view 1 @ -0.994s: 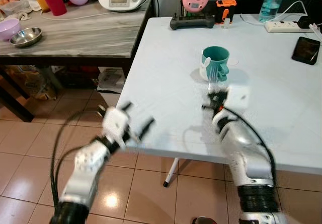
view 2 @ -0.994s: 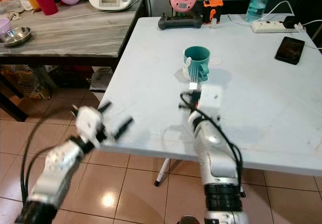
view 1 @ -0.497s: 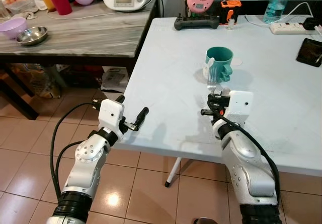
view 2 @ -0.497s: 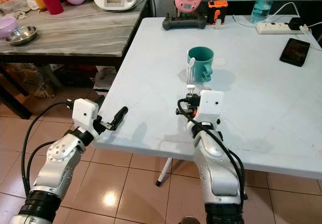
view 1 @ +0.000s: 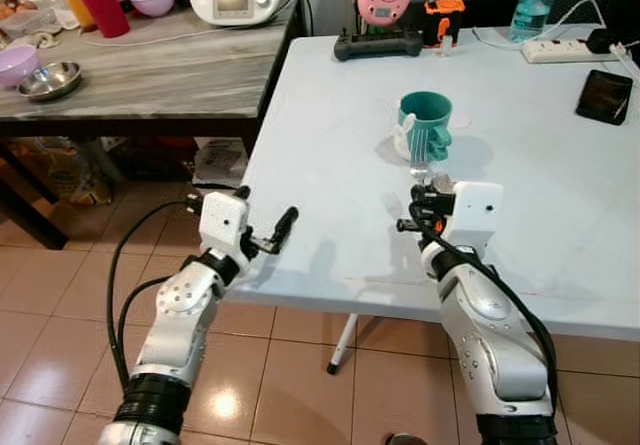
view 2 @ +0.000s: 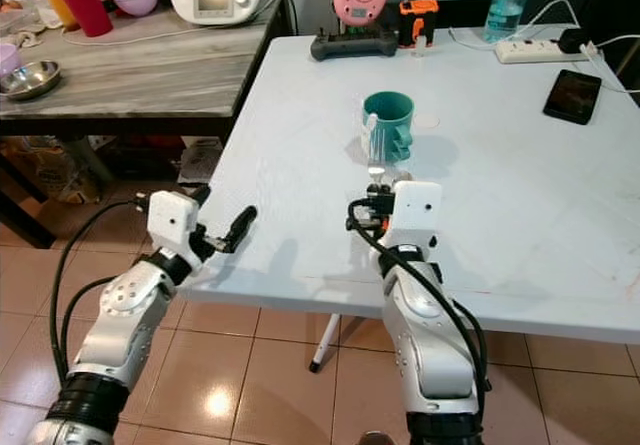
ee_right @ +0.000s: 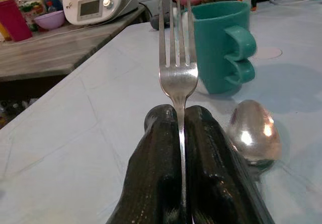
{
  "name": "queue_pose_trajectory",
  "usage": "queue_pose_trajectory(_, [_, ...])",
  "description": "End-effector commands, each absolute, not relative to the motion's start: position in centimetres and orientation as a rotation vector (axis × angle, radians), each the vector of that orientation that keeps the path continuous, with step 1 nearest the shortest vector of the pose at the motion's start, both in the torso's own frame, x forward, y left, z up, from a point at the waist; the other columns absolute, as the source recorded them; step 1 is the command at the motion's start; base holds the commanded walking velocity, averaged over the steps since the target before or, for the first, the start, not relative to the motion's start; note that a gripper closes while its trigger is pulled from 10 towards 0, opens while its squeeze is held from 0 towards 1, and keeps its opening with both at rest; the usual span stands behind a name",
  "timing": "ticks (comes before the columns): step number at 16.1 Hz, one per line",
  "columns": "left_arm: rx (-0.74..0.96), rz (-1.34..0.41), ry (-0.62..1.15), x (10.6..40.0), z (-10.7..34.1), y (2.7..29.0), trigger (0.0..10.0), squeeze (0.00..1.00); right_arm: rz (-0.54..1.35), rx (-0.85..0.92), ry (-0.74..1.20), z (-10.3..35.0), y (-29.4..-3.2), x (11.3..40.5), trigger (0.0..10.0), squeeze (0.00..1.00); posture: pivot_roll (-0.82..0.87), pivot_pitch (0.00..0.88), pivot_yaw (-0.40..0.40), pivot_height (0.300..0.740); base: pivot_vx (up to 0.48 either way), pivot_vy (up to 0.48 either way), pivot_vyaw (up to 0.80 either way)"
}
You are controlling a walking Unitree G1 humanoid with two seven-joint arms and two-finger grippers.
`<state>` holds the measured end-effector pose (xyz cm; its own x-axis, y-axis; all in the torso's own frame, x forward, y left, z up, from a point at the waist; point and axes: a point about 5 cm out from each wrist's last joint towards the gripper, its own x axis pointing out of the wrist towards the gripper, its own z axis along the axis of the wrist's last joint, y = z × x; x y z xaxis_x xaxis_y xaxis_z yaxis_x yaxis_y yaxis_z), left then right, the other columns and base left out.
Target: Setting the table
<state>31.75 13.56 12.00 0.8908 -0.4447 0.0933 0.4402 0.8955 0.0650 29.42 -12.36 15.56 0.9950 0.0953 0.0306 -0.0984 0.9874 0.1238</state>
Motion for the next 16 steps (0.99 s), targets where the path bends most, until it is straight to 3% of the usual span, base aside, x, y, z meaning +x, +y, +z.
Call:
queue_pose_trajectory(1, [0.04,-0.442,-0.085,31.71,11.63,14.16,10.0,0.0,0.113,0.141,-0.042,16.01,-11.8,29.1,10.0,0.0,-0.3,0.088,0.125,0.74,0.0,0.379,-0.72])
queue_pose_trajectory(16, [0.03,-0.425,-0.09,32.02,11.62,13.44,10.0,0.0,0.09,0.113,-0.084,16.22,-11.94,29.42,10.0,0.0,-0.29,0.055,0.12,0.74,0.0,0.434,-0.03])
